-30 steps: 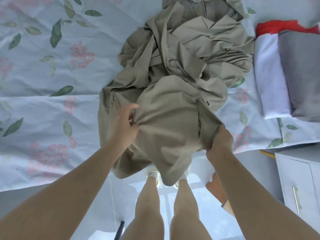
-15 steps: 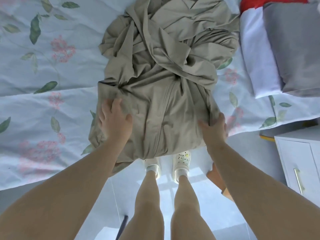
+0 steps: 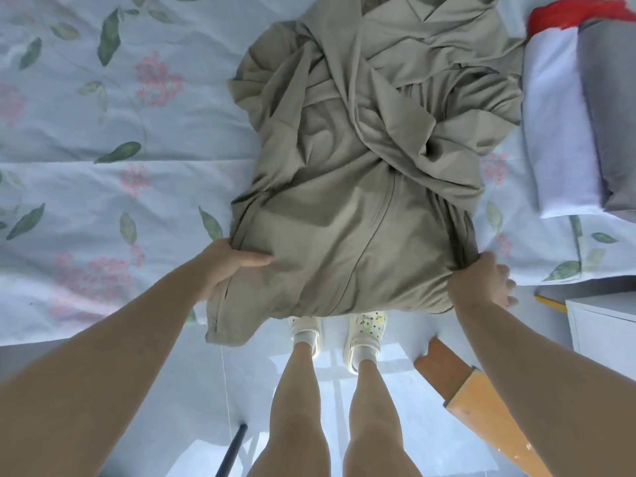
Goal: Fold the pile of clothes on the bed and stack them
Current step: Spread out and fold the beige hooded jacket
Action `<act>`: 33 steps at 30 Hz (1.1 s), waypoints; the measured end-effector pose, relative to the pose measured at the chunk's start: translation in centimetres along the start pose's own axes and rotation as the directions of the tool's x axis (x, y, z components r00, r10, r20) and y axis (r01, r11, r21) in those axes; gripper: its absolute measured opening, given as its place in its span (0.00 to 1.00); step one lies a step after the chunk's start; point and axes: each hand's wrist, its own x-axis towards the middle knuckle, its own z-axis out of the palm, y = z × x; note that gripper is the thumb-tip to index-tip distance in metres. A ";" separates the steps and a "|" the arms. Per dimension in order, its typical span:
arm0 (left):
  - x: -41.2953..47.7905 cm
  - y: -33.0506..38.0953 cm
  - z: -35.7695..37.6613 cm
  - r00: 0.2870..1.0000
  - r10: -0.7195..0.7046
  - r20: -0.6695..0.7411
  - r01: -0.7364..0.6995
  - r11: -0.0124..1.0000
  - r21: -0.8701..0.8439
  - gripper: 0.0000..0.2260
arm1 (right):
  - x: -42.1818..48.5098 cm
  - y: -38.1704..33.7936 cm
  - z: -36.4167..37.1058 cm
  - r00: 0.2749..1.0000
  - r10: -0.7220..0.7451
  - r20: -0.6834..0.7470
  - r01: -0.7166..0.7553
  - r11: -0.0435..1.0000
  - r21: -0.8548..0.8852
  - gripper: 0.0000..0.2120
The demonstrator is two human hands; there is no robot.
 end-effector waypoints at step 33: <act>8.1 15.1 -3.7 0.624 0.517 -0.586 -0.206 0.832 0.514 0.15 | 1.4 -19.0 -0.6 0.804 -0.548 0.231 0.573 0.817 -0.056 0.24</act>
